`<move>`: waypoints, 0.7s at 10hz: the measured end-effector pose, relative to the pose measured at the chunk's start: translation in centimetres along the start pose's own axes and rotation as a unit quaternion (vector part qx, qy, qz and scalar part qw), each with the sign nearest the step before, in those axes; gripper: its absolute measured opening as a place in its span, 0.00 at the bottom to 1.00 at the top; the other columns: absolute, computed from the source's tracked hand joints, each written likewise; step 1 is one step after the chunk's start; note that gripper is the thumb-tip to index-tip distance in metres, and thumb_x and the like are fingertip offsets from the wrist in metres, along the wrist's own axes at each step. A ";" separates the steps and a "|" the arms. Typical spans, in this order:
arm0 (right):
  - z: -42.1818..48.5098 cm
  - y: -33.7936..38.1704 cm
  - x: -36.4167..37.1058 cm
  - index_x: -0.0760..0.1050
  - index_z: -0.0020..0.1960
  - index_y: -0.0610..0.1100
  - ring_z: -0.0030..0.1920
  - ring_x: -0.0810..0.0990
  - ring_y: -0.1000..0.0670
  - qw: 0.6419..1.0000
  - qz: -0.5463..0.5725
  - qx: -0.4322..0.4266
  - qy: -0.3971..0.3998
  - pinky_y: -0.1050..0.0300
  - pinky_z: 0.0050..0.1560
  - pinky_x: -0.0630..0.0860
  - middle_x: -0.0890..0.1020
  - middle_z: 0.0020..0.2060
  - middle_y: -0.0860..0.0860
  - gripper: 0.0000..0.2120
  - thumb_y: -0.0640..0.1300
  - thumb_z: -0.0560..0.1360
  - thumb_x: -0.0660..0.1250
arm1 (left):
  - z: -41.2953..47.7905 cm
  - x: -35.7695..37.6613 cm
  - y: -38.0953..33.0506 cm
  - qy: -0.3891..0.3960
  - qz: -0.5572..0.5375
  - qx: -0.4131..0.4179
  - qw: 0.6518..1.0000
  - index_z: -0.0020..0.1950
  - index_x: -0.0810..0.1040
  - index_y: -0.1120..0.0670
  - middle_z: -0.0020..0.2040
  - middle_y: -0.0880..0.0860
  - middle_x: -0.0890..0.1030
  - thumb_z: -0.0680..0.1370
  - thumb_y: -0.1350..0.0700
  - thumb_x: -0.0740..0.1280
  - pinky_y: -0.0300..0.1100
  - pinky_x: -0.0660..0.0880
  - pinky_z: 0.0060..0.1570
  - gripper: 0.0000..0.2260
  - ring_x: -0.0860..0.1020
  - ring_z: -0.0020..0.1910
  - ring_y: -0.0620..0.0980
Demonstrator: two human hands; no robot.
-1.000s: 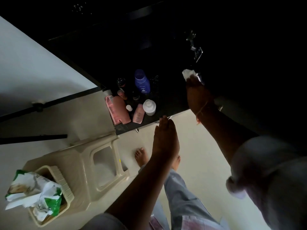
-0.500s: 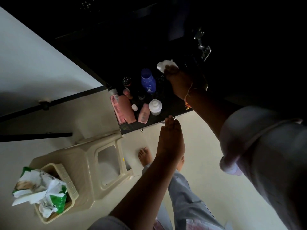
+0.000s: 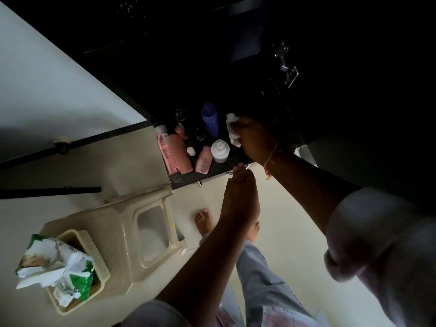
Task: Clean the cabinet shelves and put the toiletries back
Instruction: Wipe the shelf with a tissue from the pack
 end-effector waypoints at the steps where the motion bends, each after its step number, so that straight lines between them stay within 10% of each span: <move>1: 1.9 0.9 -1.0 0.76 0.58 0.34 0.40 0.78 0.49 0.999 -0.027 0.005 -0.033 0.64 0.41 0.76 0.77 0.43 0.43 0.13 0.43 0.81 0.61 | 0.1 0.0 0.0 0.002 -0.001 0.001 1.000 0.76 0.56 0.63 0.78 0.62 0.53 0.78 0.62 0.63 0.49 0.56 0.74 0.28 0.52 0.78 0.57; 3: 3.9 3.8 0.0 0.77 0.63 0.39 0.62 0.72 0.37 0.952 -0.288 -0.101 0.029 0.45 0.60 0.66 0.73 0.64 0.39 0.15 0.34 0.79 0.58 | 0.3 0.1 0.3 0.007 0.002 0.005 1.000 0.76 0.57 0.62 0.78 0.61 0.53 0.78 0.62 0.64 0.48 0.57 0.74 0.28 0.52 0.78 0.56; 5: 0.2 2.4 0.5 0.77 0.56 0.31 0.45 0.77 0.42 0.978 -0.190 -0.086 0.015 0.55 0.46 0.74 0.78 0.45 0.39 0.09 0.33 0.78 0.62 | 0.3 0.0 0.2 0.017 0.016 0.002 1.000 0.75 0.59 0.62 0.78 0.62 0.54 0.78 0.62 0.63 0.48 0.59 0.72 0.26 0.53 0.78 0.57; 7: -4.0 1.7 1.4 0.78 0.60 0.35 0.60 0.76 0.40 0.972 -0.170 -0.137 0.088 0.57 0.61 0.68 0.78 0.59 0.38 0.13 0.35 0.78 0.63 | -0.2 -0.7 -0.1 -0.012 0.025 0.018 0.999 0.75 0.58 0.63 0.77 0.63 0.56 0.78 0.63 0.62 0.48 0.58 0.73 0.27 0.55 0.77 0.58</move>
Point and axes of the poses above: each hand's wrist, its own z-axis towards the middle knuckle, its own x-axis out of the palm, y = z × x, the point moved 10 cm from there along z, towards the middle knuckle
